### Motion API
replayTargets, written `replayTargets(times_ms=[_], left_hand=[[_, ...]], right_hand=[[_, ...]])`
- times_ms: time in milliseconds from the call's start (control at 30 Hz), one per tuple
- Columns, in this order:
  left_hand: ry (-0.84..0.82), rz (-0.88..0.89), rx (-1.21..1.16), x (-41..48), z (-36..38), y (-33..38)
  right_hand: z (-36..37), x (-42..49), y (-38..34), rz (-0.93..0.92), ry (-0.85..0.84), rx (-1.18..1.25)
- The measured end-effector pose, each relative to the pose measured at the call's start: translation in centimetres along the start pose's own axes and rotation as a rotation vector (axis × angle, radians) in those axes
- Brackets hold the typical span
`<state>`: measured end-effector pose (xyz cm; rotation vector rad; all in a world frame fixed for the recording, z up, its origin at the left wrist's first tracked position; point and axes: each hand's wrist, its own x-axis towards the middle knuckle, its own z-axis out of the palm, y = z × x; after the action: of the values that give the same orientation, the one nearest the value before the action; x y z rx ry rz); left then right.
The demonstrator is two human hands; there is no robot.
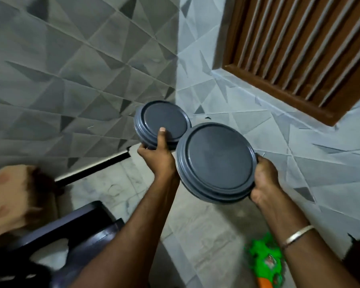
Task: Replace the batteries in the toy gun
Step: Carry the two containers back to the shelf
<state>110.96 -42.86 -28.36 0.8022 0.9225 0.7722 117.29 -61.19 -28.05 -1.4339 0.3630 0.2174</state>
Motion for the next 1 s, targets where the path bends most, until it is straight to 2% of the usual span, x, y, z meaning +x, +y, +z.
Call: replayTargets(times_ms=[167,367,700,833,1000], left_hand=[[0.112,0.094,-0.079,-1.5,-8.4,3.8],[0.249,0.181,-0.1,-8.1,-18.4,6.6],[0.226,0.14,-0.228,-13.8,-27.0,7.8],[0.193,0.185,-0.289,-14.1,-30.4,9.7],[0.229,0.196,-0.299,-13.8,-36.1,12.6]], right_hand=[[3.1,-5.8,1.9,-0.035,-0.178,-0.034],[1.9,-15.6,4.6,0.018,-0.328,-0.05],[-2.4,-25.0,5.7,0.035,-0.396,-0.037],[-1.6,-28.1,5.4,0.023,-0.415,0.0],[0.9,-32.9,7.4,0.033,-0.452,-0.017]])
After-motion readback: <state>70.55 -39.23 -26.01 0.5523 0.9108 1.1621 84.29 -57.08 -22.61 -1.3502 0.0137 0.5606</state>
